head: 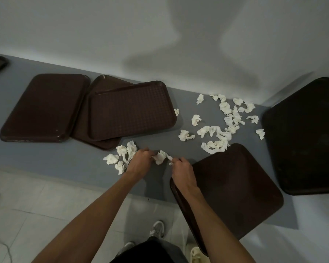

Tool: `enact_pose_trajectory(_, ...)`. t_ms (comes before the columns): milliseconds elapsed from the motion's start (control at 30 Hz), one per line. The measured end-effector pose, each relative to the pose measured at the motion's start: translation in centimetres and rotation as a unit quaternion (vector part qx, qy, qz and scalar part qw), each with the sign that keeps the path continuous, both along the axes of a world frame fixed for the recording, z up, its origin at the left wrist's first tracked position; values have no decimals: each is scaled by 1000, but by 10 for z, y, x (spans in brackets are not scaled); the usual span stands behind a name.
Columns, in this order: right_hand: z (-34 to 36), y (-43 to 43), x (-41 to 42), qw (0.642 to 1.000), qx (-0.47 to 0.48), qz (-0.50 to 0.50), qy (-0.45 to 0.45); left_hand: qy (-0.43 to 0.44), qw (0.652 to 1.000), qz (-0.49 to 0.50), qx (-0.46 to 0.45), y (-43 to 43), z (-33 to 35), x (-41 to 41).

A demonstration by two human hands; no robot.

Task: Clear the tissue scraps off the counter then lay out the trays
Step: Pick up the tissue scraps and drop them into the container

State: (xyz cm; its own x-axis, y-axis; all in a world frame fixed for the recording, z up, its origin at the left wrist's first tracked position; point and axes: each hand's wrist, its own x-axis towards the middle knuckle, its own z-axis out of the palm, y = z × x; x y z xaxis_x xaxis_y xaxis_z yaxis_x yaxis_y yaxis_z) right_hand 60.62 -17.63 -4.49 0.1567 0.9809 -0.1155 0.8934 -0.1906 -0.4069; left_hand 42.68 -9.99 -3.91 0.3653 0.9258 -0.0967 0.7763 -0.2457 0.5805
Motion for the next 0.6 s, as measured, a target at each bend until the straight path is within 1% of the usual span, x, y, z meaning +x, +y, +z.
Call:
enact_pose_trajectory(100,7,1,7,998,6,-54,40,-17,999,35,17,1,8,-5)
enact_pose_trajectory(233,21,-8,9,987,52,-118,91,-56,995,64,58,-2,31,-16)
enact_pose_trajectory(333,30,-16,1,971,76,-168,149,-92,991,64,74,-7,51,-24)
enact_pose_trajectory(433,46,-27,-12,945,124,-217,210,-109,989,59,76,-18,70,-30)
enact_pose_trajectory(500,52,-33,-22,916,132,-261,276,-116,989,53,79,-27,84,-32)
enact_pose_trajectory(533,54,-37,-27,890,121,-288,332,-124,988,48,80,-33,91,-33)
enact_pose_trajectory(600,55,-47,-38,825,95,-319,456,-138,987,39,72,-44,102,-36)
